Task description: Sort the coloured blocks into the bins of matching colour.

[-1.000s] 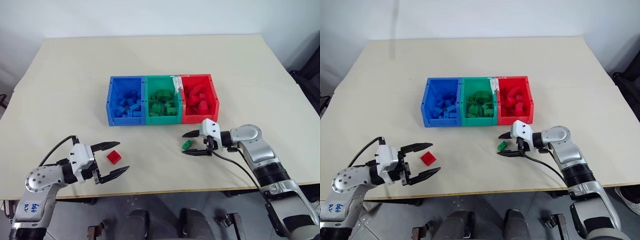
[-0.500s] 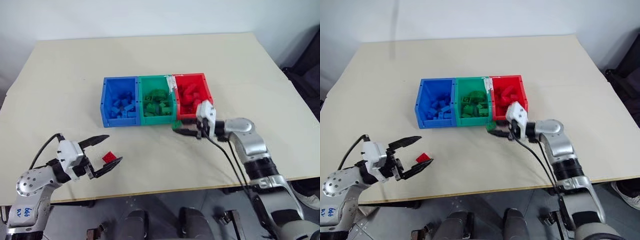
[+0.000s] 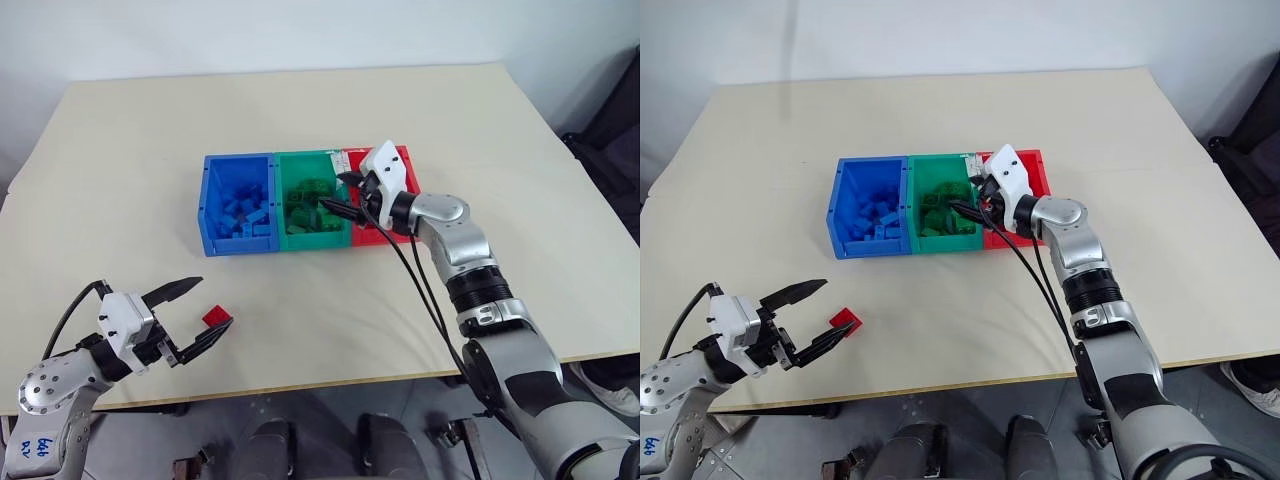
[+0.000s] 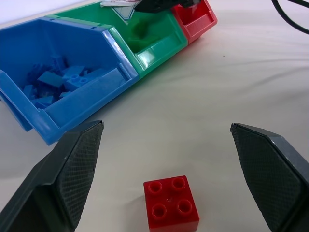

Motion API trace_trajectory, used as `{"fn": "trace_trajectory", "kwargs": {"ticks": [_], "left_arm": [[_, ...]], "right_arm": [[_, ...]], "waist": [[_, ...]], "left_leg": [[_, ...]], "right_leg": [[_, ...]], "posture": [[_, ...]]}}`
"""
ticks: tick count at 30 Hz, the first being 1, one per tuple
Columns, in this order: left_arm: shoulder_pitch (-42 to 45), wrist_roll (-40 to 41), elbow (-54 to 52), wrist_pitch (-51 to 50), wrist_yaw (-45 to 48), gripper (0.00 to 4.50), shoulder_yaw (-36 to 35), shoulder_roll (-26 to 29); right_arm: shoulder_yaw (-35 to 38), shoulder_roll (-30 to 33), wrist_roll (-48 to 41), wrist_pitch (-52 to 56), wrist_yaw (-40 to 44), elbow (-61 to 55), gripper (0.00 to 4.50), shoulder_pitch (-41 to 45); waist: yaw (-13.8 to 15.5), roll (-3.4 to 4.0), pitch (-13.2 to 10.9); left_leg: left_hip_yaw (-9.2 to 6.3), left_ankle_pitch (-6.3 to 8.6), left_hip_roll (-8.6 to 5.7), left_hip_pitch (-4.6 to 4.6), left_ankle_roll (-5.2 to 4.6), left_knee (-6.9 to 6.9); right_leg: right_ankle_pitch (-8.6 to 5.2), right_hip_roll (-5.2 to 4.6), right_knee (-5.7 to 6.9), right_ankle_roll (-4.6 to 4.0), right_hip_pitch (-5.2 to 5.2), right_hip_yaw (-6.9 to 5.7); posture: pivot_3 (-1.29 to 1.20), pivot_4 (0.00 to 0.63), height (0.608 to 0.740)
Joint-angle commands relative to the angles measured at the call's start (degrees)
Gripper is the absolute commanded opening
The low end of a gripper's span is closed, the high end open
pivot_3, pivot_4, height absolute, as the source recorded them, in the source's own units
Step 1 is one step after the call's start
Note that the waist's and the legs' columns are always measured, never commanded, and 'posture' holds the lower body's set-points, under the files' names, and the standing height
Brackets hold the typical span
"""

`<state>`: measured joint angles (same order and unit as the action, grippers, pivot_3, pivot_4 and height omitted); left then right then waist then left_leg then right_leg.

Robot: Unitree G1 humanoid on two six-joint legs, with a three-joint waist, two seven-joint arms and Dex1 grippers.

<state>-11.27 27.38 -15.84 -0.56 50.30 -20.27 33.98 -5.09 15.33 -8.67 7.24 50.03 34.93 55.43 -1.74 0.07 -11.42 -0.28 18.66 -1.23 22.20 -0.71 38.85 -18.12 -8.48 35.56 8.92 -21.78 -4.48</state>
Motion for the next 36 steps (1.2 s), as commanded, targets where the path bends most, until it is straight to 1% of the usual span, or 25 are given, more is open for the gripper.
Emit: {"fn": "trace_trajectory", "kwargs": {"ticks": [1, 5, 7, 10, 13, 17, 18, 21, 23, 25, 28, 30, 33, 36], "left_arm": [[-1.08, 1.25, -1.83, 0.86, -0.47, 4.5, -2.67, 0.3], [-3.18, 2.47, -1.59, 0.38, -0.97, 4.5, -5.8, 0.18], [-4.97, 3.3, -1.13, 0.15, -0.99, 4.5, -8.26, 0.25], [-10.26, 4.82, 0.89, -0.03, 0.49, 4.5, -14.47, 0.84], [-14.44, 4.76, 2.18, 0.67, 2.0, 4.5, -17.78, 0.82], [-19.44, 4.0, 4.61, 2.43, 3.96, 4.5, -21.53, 0.66], [-21.17, 4.73, 4.36, 0.76, 4.87, 4.5, -21.8, 1.21], [-22.8, 4.71, 4.93, 0.78, 5.95, 4.5, -22.81, 1.83], [-22.37, 4.54, 4.12, 0.98, 5.89, 4.5, -22.39, 1.99], [-21.42, 4.53, 0.95, 0.02, 5.25, 4.5, -20.16, 1.88], [-19.65, 4.6, -3.79, -3.17, 3.74, 4.5, -16.18, 2.16], [-18.49, 3.84, -6.81, -7.2, 1.82, 4.5, -13.06, 3.22], [-15.28, 2.34, -11.31, -12.0, -1.03, 4.5, -7.85, 5.18], [-9.37, -1.06, -12.44, -16.67, -5.71, 4.5, -3.5, 7.23]], "right_arm": [[1.08, 2.03, -3.84, -3.03, 6.9, -7.95, 4.49, -2.66], [1.15, 6.44, -7.99, -4.48, 16.89, -15.93, 4.49, -9.18], [1.84, 9.34, -11.15, -6.78, 23.66, -19.43, 4.49, -13.43], [6.81, 12.79, -18.23, -9.14, 30.61, -23.6, 4.49, -20.98], [8.14, 15.36, -19.59, -9.42, 32.63, -25.4, 4.49, -25.19], [7.93, 20.16, -21.02, -6.61, 37.02, -27.75, 4.49, -30.73], [7.64, 20.96, -20.43, -7.42, 37.65, -28.0, 4.49, -31.83], [7.86, 21.2, -21.4, -6.56, 37.13, -29.25, 4.49, -33.41], [8.05, 21.43, -21.23, -7.02, 37.18, -28.89, 4.49, -33.48], [8.38, 21.74, -21.0, -7.96, 37.55, -28.19, 4.49, -33.45], [8.7, 22.76, -21.03, -8.35, 38.33, -28.7, 4.49, -34.6], [9.36, 23.59, -21.25, -8.41, 38.42, -29.3, 4.49, -36.03], [10.79, 24.4, -21.19, -9.03, 36.83, -29.76, 4.49, -37.7], [11.98, 24.79, -21.51, -8.32, 34.75, -31.75, 4.49, -39.41]], "waist": [[0.11, 0.0, 0.0], [0.22, 0.0, 0.0], [0.27, -0.01, 0.0], [0.27, -0.01, 0.0], [0.2, 0.0, -0.01], [0.3, -0.02, 0.0], [0.32, -0.02, 0.0], [0.42, -0.02, 0.0], [0.56, -0.02, 0.0], [0.75, -0.02, 0.0], [1.46, -0.01, 0.0], [1.77, -0.02, 0.0], [1.81, -0.01, 0.0], [1.82, -0.01, 0.0]], "left_leg": [[-0.01, 0.0, 0.0, 0.01, 0.0, -0.01], [-0.04, 0.03, -0.01, 0.02, -0.05, 0.0], [-0.01, 0.04, -0.02, 0.02, -0.07, -0.01], [0.01, 0.06, 0.02, 0.01, -0.08, -0.05], [0.14, 0.08, 0.06, -0.02, -0.09, -0.09], [0.24, 0.11, 0.16, -0.1, -0.08, -0.09], [0.26, 0.14, 0.15, -0.1, -0.1, -0.09], [0.26, 0.16, 0.15, -0.09, -0.12, -0.07], [0.26, 0.17, 0.15, -0.1, -0.11, -0.01], [0.25, 0.18, 0.16, -0.11, -0.09, 0.02], [0.24, 0.2, 0.15, -0.1, -0.1, 0.02], [0.21, 0.22, 0.16, -0.09, -0.09, 0.02], [0.12, 0.23, 0.15, -0.07, -0.07, 0.0], [0.16, 0.22, 0.14, -0.08, -0.07, 0.04]], "right_leg": [[0.0, 0.0, -0.01, 0.0, -0.01, 0.0], [0.0, -0.01, -0.03, 0.0, 0.01, -0.01], [0.0, -0.02, -0.07, 0.0, 0.03, -0.01], [0.0, -0.01, -0.17, 0.0, 0.09, -0.02], [0.01, -0.02, -0.38, 0.02, 0.15, -0.03], [0.01, 0.0, -0.48, 0.02, 0.2, -0.02], [0.01, -0.01, -0.5, 0.02, 0.2, -0.01], [0.01, -0.04, -0.6, 0.02, 0.21, 0.0], [0.01, -0.06, -0.71, 0.02, 0.21, 0.02], [0.01, -0.07, -0.71, 0.01, 0.21, 0.03], [0.02, -0.11, -0.74, 0.0, 0.21, 0.05], [0.02, -0.1, -0.76, -0.01, 0.21, 0.05], [0.03, -0.08, -0.78, -0.02, 0.23, 0.0], [0.03, -0.06, -0.72, -0.01, 0.25, 0.0]], "posture": [[0.0, 0.15, 0.74], [0.0, 0.15, 0.74], [0.0, 0.15, 0.74], [0.0, 0.15, 0.74], [0.0, 0.15, 0.74], [0.0, 0.15, 0.74], [0.0, 0.15, 0.74], [0.0, 0.15, 0.74], [0.0, 0.15, 0.74], [0.0, 0.15, 0.74], [0.0, 0.15, 0.74], [0.0, 0.15, 0.74], [0.0, 0.15, 0.74], [0.0, 0.15, 0.74]]}}
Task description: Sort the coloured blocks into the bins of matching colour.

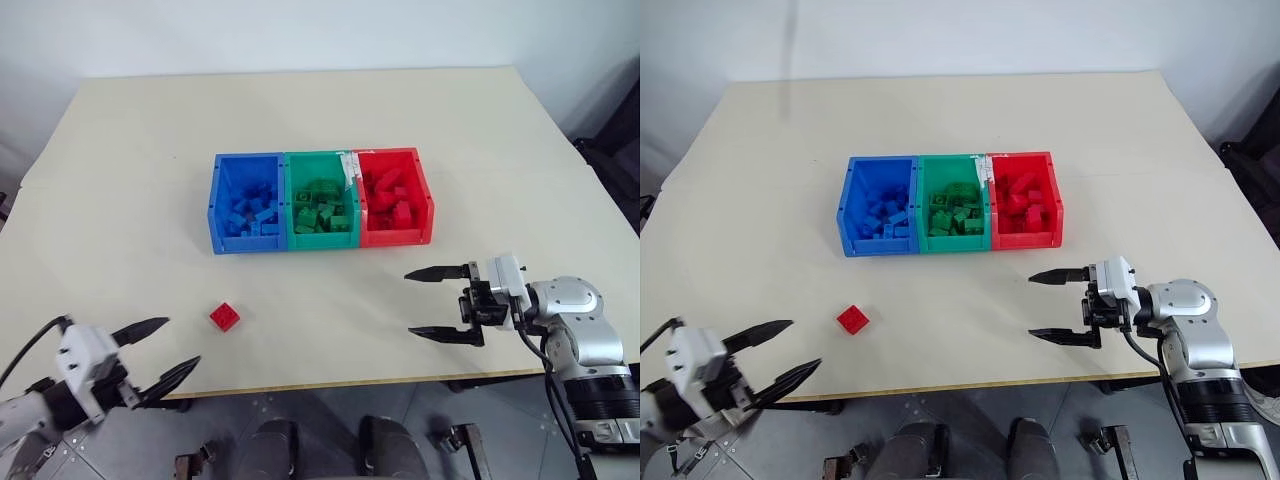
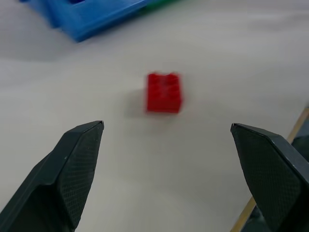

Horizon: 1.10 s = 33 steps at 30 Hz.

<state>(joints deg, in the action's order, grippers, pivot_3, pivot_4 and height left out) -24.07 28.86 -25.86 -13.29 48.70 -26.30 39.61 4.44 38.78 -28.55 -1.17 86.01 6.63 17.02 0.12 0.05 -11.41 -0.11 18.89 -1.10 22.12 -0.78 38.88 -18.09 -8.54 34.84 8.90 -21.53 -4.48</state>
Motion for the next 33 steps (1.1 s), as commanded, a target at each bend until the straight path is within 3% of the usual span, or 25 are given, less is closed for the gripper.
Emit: {"fn": "trace_trajectory", "kwargs": {"ticks": [1, 6, 13, 16, 24, 28, 33], "left_arm": [[5.03, -2.97, -2.39, -5.8, -5.28, 4.5, 3.56, 2.06], [9.68, -5.51, -2.31, -14.37, -7.96, 4.5, 9.45, 5.05], [15.77, -7.19, 0.68, -22.78, -11.23, 4.5, 15.98, 4.47], [17.39, -7.4, 2.2, -22.84, -11.4, 3.91, 16.77, 3.51], [19.68, -8.53, 5.93, -16.39, -8.83, 1.52, 18.44, 2.51], [24.21, -6.06, 6.74, -8.71, -3.27, 1.45, 18.49, 0.55], [40.19, -5.08, 10.58, -8.2, -0.16, 1.45, 22.7, -2.47]], "right_arm": [[2.63, 1.26, -1.59, 0.27, -1.84, -4.35, 4.49, -1.5], [3.27, 1.72, -2.45, 2.03, -3.95, -9.13, 4.49, -4.32], [4.17, 1.64, -3.56, 4.17, -7.81, -16.19, 4.49, -8.12], [4.44, 1.65, -3.6, 4.24, -8.86, -17.25, 4.5, -8.95], [5.58, 1.96, -3.04, 3.12, -10.83, -17.46, 4.5, -10.28], [7.43, 1.92, -2.83, 2.55, -13.08, -18.19, 4.5, -12.23], [11.56, 1.15, -2.46, 2.13, -18.08, -20.88, 4.5, -17.29]], "waist": [[-0.03, 0.0, 0.0], [-0.24, 0.0, 0.0], [0.51, 0.01, 0.01], [1.29, 0.01, 0.01], [1.45, 0.07, 0.04], [1.87, 0.08, 0.05], [2.39, 0.04, 0.05]], "left_leg": [[0.03, 0.0, 0.0, 0.0, 0.0, 0.01], [0.07, 0.0, 0.01, -0.02, 0.0, -0.03], [0.04, 0.0, -0.03, -0.02, -0.01, 0.08], [0.06, -0.02, -0.04, -0.06, -0.01, 0.11], [0.05, -0.03, -0.08, -0.07, -0.02, 0.11], [0.04, -0.05, -0.12, -0.04, -0.06, 0.14], [0.02, -0.09, -0.11, 0.02, -0.04, 0.2]], "right_leg": [[0.0, 0.02, 0.07, 0.0, 0.0, 0.02], [0.0, 0.08, 0.26, 0.01, -0.02, 0.02], [0.02, 0.05, 0.3, 0.04, 0.03, 0.03], [0.02, 0.04, 0.26, 0.05, 0.04, 0.06], [0.02, 0.01, 0.27, 0.05, 0.04, 0.06], [0.03, -0.01, 0.24, 0.06, 0.07, 0.05], [0.05, 0.05, 0.37, 0.1, 0.05, 0.0]], "posture": [[0.0, 0.15, 0.74], [0.0, 0.15, 0.74], [0.0, 0.15, 0.74], [0.0, 0.15, 0.74], [0.0, 0.15, 0.74], [0.0, 0.15, 0.74], [0.0, 0.15, 0.74]]}}
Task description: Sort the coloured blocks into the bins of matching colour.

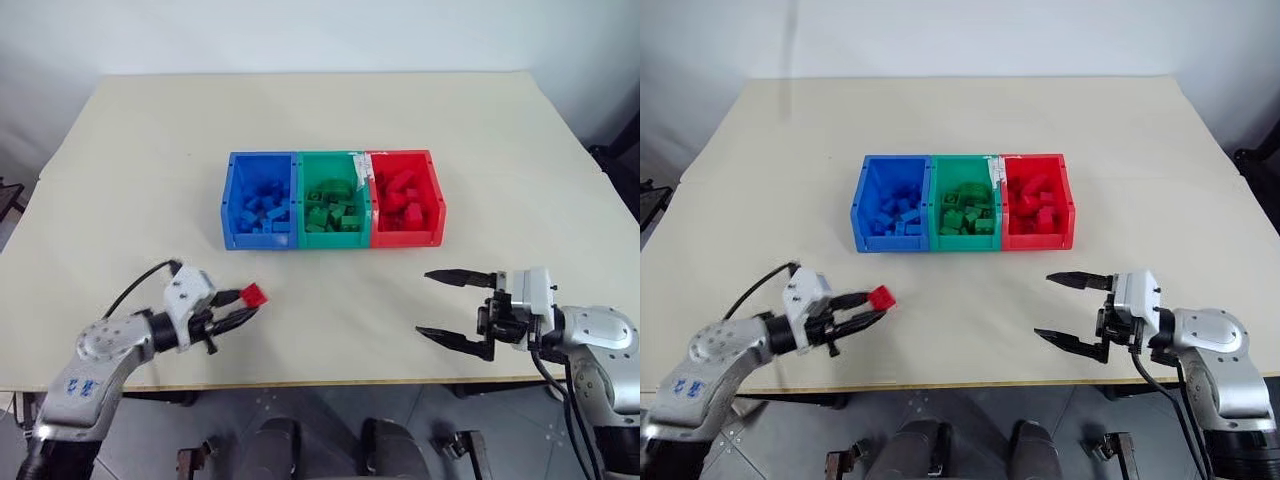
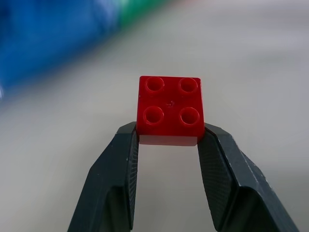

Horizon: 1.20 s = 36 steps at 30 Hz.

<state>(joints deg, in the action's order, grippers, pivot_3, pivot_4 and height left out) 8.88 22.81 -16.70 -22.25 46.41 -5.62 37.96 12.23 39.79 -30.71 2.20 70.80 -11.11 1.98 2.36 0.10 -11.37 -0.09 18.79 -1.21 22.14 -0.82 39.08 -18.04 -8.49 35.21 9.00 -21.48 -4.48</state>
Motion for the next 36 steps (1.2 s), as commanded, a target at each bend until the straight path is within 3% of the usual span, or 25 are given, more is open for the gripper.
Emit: {"fn": "trace_trajectory", "kwargs": {"ticks": [1, 7, 13, 18, 21, 30, 36], "left_arm": [[11.94, -0.32, 4.07, 1.75, 3.26, 1.45, 4.36, -1.88], [31.49, -5.86, 21.17, 8.04, 6.76, 1.45, 13.31, -11.04], [57.36, -12.83, 58.44, 21.25, 1.16, 1.45, 15.61, -30.27], [66.62, -17.64, 78.81, 29.63, -2.22, 1.45, 15.03, -37.12], [68.55, -19.32, 83.71, 32.06, -4.66, 1.45, 14.12, -38.18], [68.93, -19.96, 84.01, 35.6, -2.14, 4.28, 10.87, -35.11], [62.92, -16.3, 73.35, 36.4, 9.45, 4.41, 8.33, -28.9]], "right_arm": [[5.27, -0.28, -0.34, -1.14, -4.73, -4.1, 4.5, -3.66], [10.9, -1.5, -0.04, -0.23, -12.88, -8.48, 4.5, -10.09], [16.6, -8.92, 1.02, 2.01, -27.57, -17.73, 4.5, -18.94], [15.31, -13.43, 2.98, 1.66, -33.03, -24.04, 4.5, -24.29], [14.45, -14.52, 3.53, 1.8, -34.95, -26.5, 4.5, -25.5], [13.66, -12.95, 3.1, 1.77, -34.85, -24.64, 4.5, -23.46], [10.91, -9.24, 2.87, 0.56, -29.32, -19.44, 4.5, -18.32]], "waist": [[0.41, 0.0, 0.0], [0.53, -0.1, 0.0], [1.58, -0.25, -0.05], [0.55, -0.24, -0.04], [0.01, -0.24, -0.04], [0.62, -0.25, -0.05], [0.11, -0.23, -0.03]], "left_leg": [[0.0, -0.01, -0.03, -0.01, 0.0, 0.01], [0.44, -0.04, -0.3, 0.0, -0.02, 0.03], [0.56, -0.14, -0.38, 0.16, -0.12, 0.09], [0.79, -0.08, -0.5, 0.18, -0.29, -0.09], [0.82, -0.09, -0.43, 0.16, -0.27, -0.2], [0.74, -0.09, -0.49, 0.22, -0.29, -0.02], [0.74, -0.09, -0.48, 0.21, -0.29, -0.01]], "right_leg": [[0.0, -0.01, 0.1, 0.0, 0.0, 0.0], [0.01, 0.06, 0.14, 0.02, -0.02, -0.03], [0.07, 0.06, 0.04, 0.13, -0.03, -0.07], [0.15, 0.01, -0.27, 0.3, -0.06, 0.04], [0.15, 0.03, -0.24, 0.3, -0.16, 0.02], [0.16, 0.0, -0.19, 0.32, -0.13, 0.03], [0.16, 0.01, -0.14, 0.32, -0.13, 0.02]], "posture": [[0.0, 0.15, 0.74], [0.0, 0.15, 0.74], [0.0, 0.15, 0.74], [0.0, 0.15, 0.74], [0.0, 0.15, 0.74], [0.0, 0.15, 0.74], [0.0, 0.15, 0.74]]}}
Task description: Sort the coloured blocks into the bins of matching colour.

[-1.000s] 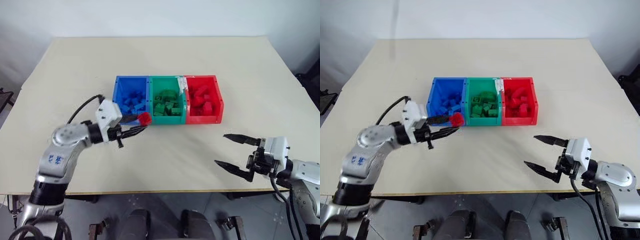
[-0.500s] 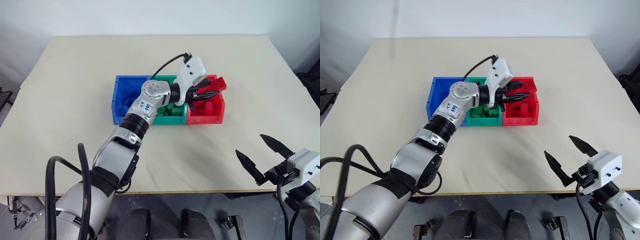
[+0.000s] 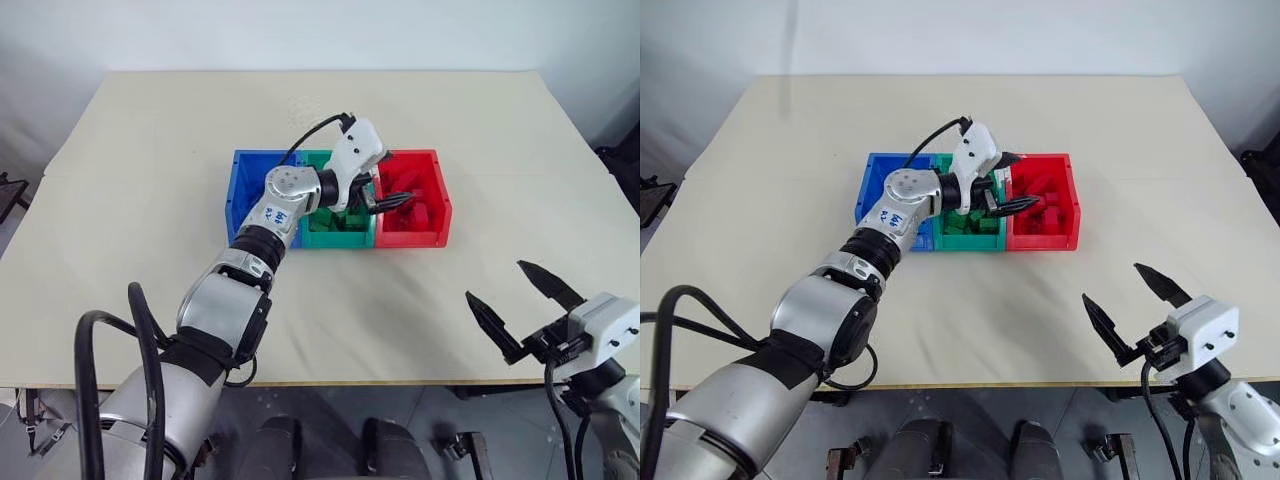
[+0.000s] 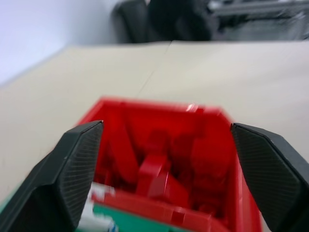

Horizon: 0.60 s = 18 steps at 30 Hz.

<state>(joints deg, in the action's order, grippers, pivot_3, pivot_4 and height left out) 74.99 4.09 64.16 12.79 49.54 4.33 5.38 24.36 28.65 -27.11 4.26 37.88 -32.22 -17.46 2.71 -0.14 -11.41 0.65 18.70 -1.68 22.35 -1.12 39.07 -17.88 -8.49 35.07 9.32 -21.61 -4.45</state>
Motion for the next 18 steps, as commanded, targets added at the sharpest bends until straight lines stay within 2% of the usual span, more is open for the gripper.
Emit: {"fn": "trace_trajectory", "kwargs": {"ticks": [1, 4, 7, 10, 13, 18], "left_arm": [[-4.82, 2.92, -9.73, 1.28, 8.01, 4.41, -1.82, 5.0], [-11.83, 3.98, -17.43, -1.12, 12.42, 4.41, -2.64, 11.33], [-25.54, 6.23, -28.57, 0.06, 17.55, 4.41, -5.94, 22.64], [-38.47, 10.8, -40.52, -2.39, 18.29, 4.41, -10.8, 29.08], [-48.63, 13.21, -49.02, -4.51, 16.36, 4.41, -14.6, 32.58], [-60.26, 13.64, -59.17, -8.54, 9.66, 4.41, -19.32, 34.2]], "right_arm": [[-1.72, 2.52, -0.68, -1.91, 4.79, 2.46, 4.5, 1.69], [-3.06, 4.55, -1.37, -2.74, 8.99, 5.1, 4.5, 3.56], [-5.2, 7.36, -1.71, -3.91, 15.1, 9.9, 4.5, 7.04], [-6.7, 8.7, -2.42, -4.43, 18.74, 14.26, 4.5, 11.0], [-8.08, 9.44, -2.3, -5.28, 22.06, 18.19, 4.5, 14.64], [-9.8, 9.61, -1.83, -6.5, 25.65, 23.55, 4.5, 19.47]], "waist": [[-0.72, 0.03, 0.02], [-1.57, 0.05, 0.03], [-3.18, 0.07, 0.04], [-3.51, 0.05, 0.03], [-2.21, 0.06, 0.03], [-0.82, 0.05, 0.03]], "left_leg": [[0.0, 0.0, 0.01, -0.03, 0.0, -0.01], [-0.01, -0.01, 0.05, -0.08, 0.01, -0.05], [-0.05, 0.0, 0.13, -0.16, 0.01, -0.06], [-0.33, 0.01, 0.49, -0.27, 0.01, -0.09], [-0.4, 0.02, 0.41, -0.25, -0.02, 0.02], [-0.63, 0.03, 0.35, -0.23, -0.04, 0.18]], "right_leg": [[0.0, 0.0, 0.01, 0.0, 0.0, 0.0], [-0.01, 0.02, 0.07, -0.01, 0.0, -0.02], [0.0, 0.01, 0.07, -0.01, 0.0, 0.05], [-0.02, 0.03, 0.14, -0.06, -0.01, 0.03], [-0.02, -0.13, 0.19, -0.06, 0.04, 0.04], [0.04, -0.15, 0.16, -0.08, 0.23, 0.01]], "posture": [[0.0, 0.15, 0.74], [0.0, 0.15, 0.74], [0.0, 0.15, 0.74], [0.0, 0.15, 0.74], [0.0, 0.15, 0.74], [0.0, 0.15, 0.74]]}}
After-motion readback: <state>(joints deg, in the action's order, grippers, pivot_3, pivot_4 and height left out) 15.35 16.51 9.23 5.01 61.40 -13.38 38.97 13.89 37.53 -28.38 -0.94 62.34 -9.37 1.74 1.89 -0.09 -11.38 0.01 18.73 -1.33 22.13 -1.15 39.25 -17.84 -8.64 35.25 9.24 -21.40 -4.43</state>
